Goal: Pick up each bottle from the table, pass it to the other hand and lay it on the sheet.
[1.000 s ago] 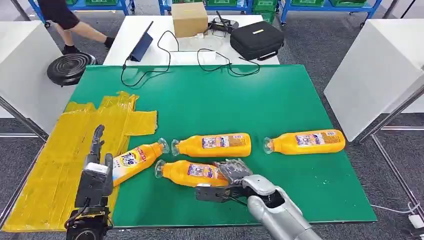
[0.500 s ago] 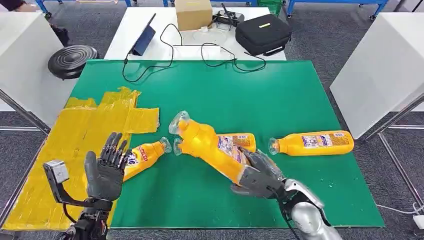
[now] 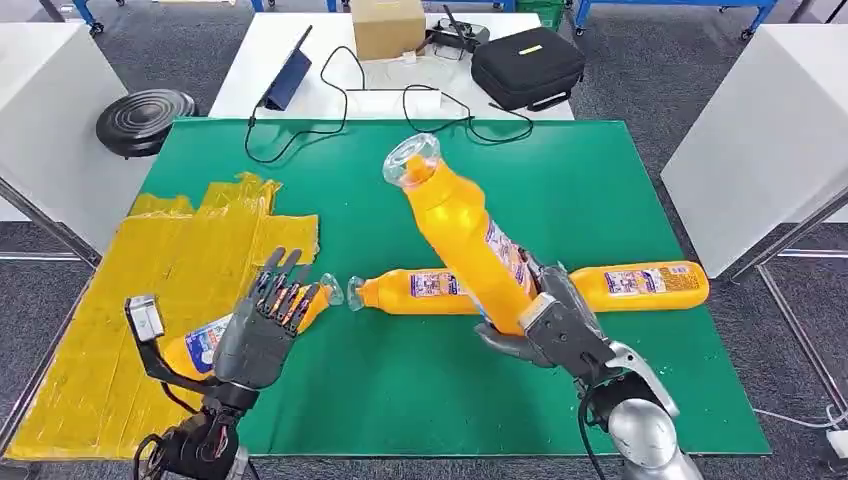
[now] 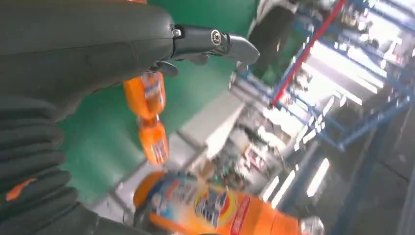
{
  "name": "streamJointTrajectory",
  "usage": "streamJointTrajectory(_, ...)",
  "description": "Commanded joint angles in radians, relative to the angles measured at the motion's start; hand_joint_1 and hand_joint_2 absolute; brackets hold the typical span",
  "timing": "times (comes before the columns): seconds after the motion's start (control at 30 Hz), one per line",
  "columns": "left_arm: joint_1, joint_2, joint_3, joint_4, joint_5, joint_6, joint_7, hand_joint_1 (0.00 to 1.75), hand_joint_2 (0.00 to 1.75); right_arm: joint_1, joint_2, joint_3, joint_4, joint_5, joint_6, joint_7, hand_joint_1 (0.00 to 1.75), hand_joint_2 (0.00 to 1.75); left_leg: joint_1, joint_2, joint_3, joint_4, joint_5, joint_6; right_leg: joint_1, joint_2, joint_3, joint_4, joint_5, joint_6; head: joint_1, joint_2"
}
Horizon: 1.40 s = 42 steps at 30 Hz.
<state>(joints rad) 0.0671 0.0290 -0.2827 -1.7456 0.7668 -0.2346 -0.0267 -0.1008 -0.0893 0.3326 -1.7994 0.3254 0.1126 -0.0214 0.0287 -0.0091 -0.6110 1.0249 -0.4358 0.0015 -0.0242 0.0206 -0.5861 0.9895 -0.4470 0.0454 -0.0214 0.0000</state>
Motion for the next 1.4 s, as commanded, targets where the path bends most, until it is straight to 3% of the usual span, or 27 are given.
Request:
streamJointTrajectory(0.03,-0.18,0.026,-0.145,0.162,0.006,-0.015,-0.008,0.0,1.75,-0.084,0.066,0.018,0.147,0.013,-0.046,0.028,1.75,1.75,0.0,-0.001,0.002,-0.001,0.001,0.001,0.0,-0.002,0.002,-0.001,0.0,-0.002,0.0,0.0)
streamJointTrajectory(0.4,-0.213,0.033,-0.187,0.174,0.026,0.021,-0.022,0.0,1.75,-0.077,0.089,0.144,0.146,0.107,-0.05,0.092,1.75,1.75,0.0,0.0,0.002,-0.001,0.0,0.001,0.0,-0.001,0.002,-0.001,0.0,-0.002,0.0,0.0)
streamJointTrajectory(0.87,-0.232,0.039,-0.144,0.182,0.069,0.091,-0.023,0.0,1.75,-0.13,0.087,0.295,0.207,0.292,-0.087,0.166,1.75,1.75,0.0,0.001,0.0,-0.001,0.0,0.001,0.0,-0.001,0.0,0.0,0.0,-0.002,0.0,0.0)
streamJointTrajectory(1.03,-0.227,0.039,-0.129,0.183,0.074,0.095,-0.025,0.0,1.75,-0.159,0.112,0.339,0.276,0.392,-0.093,0.206,1.75,1.75,0.0,0.002,-0.001,-0.001,0.0,0.001,0.0,0.0,-0.001,0.0,0.0,-0.002,0.0,0.0)
streamJointTrajectory(1.07,-0.227,0.039,-0.129,0.183,0.074,0.095,-0.025,0.0,1.75,-0.159,0.112,0.339,0.276,0.392,-0.093,0.206,1.75,1.75,-0.001,0.003,0.004,-0.003,0.0,0.002,0.001,0.0,0.003,-0.002,0.0,-0.004,0.0,0.0)
streamJointTrajectory(1.4,-0.248,0.01,-0.186,0.162,0.093,0.086,-0.002,0.0,1.75,-0.248,0.165,0.389,0.433,0.452,-0.09,0.226,1.75,1.75,0.0,0.0,-0.002,-0.001,0.001,0.001,0.0,-0.001,-0.001,0.0,0.0,-0.002,0.0,0.0)
